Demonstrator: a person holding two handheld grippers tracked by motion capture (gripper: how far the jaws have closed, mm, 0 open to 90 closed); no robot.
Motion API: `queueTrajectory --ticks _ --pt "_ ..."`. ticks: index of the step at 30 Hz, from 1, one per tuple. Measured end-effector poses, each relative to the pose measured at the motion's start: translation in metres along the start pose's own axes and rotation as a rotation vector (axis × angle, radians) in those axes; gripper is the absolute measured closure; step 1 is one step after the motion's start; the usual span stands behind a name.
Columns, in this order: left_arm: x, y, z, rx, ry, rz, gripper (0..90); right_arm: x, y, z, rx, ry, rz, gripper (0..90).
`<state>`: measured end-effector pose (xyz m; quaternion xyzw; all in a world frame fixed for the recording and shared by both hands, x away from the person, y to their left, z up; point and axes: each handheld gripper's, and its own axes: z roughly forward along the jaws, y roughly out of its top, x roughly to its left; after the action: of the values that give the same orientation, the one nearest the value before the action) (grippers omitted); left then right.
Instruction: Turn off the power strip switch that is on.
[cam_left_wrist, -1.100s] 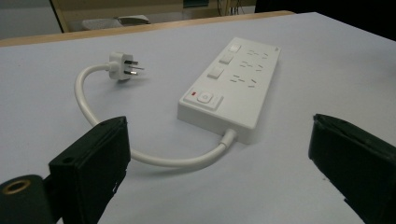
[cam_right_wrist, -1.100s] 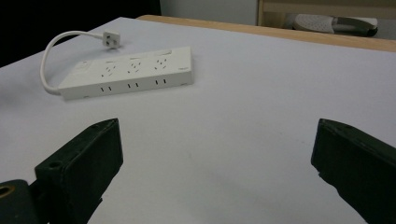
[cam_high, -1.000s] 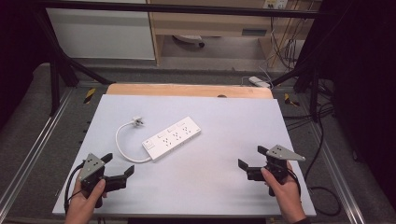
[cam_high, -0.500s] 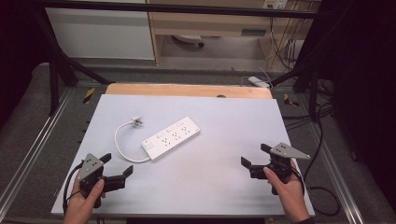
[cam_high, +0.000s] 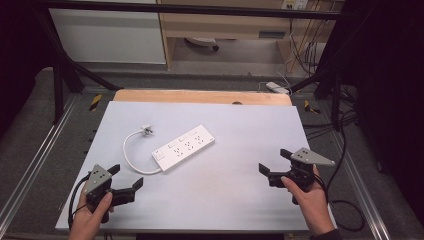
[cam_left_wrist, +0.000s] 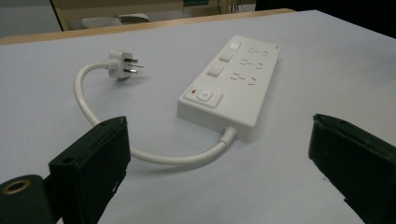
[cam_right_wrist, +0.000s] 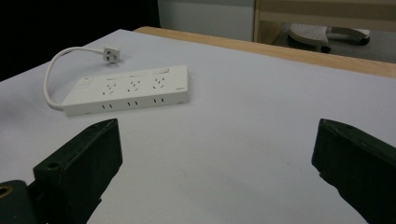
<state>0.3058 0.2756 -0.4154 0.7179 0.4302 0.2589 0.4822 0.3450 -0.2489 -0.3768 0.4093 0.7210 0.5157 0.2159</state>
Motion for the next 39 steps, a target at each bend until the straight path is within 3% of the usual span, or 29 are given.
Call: queueTrajectory --ticks 20,29,39 --pt "0.0 0.0 0.0 0.004 -0.002 0.005 5.6 0.012 0.024 0.013 -0.03 0.017 -0.016 6.2" --pt "0.0 -0.001 0.001 0.006 -0.004 0.003 5.6 0.017 0.034 0.019 -0.038 -0.012 -0.033 16.9" --pt "0.0 -0.001 0.0 0.008 -0.004 0.0 5.6 0.02 0.054 0.03 -0.047 -0.029 -0.08 37.5"
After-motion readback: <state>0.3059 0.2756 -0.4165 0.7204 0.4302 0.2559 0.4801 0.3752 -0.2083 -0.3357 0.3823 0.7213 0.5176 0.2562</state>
